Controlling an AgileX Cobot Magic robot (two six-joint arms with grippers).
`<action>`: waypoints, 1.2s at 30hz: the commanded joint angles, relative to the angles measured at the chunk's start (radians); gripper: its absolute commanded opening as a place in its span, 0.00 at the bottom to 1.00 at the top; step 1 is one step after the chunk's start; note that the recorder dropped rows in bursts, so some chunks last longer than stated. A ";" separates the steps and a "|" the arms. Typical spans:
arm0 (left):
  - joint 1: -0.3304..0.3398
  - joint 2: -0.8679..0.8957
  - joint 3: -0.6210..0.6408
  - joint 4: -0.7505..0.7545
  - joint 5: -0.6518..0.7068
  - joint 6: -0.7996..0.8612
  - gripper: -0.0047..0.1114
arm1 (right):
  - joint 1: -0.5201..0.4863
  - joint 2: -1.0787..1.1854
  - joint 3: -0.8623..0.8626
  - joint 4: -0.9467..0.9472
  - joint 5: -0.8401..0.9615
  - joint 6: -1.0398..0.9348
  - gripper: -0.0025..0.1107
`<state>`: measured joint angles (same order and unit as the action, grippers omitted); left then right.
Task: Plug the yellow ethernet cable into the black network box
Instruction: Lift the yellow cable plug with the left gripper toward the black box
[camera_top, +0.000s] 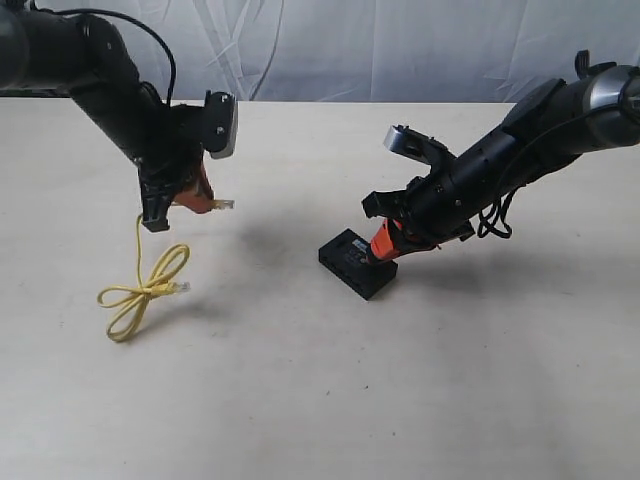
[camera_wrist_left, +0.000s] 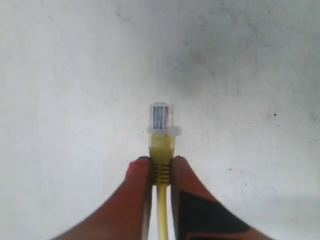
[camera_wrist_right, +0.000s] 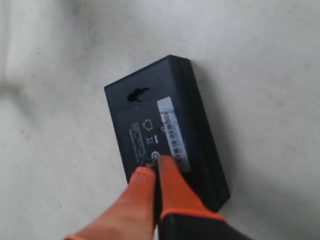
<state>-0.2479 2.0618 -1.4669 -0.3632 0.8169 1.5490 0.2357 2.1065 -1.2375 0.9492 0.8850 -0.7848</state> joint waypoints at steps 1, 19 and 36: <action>-0.006 -0.086 0.001 0.011 0.019 -0.136 0.04 | 0.000 -0.002 -0.004 -0.001 -0.003 -0.004 0.02; -0.164 -0.333 0.156 0.363 0.003 -0.849 0.04 | 0.000 -0.002 -0.004 -0.001 0.006 -0.004 0.02; -0.323 -0.357 0.400 0.237 -0.066 -0.955 0.04 | 0.000 -0.002 -0.004 0.010 0.031 -0.001 0.02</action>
<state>-0.5558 1.6825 -1.0718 -0.0639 0.7629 0.5591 0.2357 2.1065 -1.2375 0.9492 0.8961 -0.7848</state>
